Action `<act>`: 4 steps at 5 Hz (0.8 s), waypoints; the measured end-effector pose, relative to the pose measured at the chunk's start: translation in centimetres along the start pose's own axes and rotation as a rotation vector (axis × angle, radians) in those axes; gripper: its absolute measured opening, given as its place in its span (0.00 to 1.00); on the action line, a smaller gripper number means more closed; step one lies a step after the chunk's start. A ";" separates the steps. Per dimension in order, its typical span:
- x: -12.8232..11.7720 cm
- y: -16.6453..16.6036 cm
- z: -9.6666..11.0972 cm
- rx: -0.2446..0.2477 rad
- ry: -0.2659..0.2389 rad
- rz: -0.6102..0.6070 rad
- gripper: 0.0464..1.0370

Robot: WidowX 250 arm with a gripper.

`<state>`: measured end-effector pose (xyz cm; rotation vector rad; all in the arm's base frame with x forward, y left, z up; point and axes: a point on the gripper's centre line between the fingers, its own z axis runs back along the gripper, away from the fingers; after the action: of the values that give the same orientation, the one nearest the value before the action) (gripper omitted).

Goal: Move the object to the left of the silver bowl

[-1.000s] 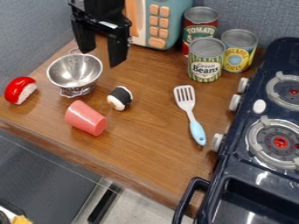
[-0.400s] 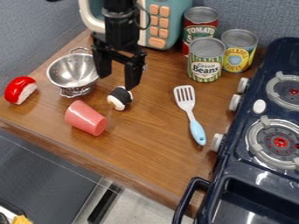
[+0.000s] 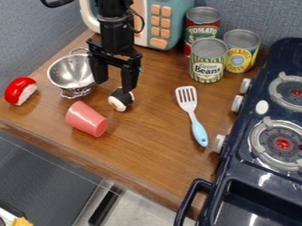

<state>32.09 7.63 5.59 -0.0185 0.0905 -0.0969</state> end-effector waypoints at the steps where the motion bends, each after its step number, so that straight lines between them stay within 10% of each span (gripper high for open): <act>1: 0.0 0.1 -0.2 0.017 0.002 -0.006 0.96; 4: -0.5 -0.6 -2.6 0.057 0.041 -0.008 0.96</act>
<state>31.32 7.00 3.05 0.0402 0.1284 -0.1076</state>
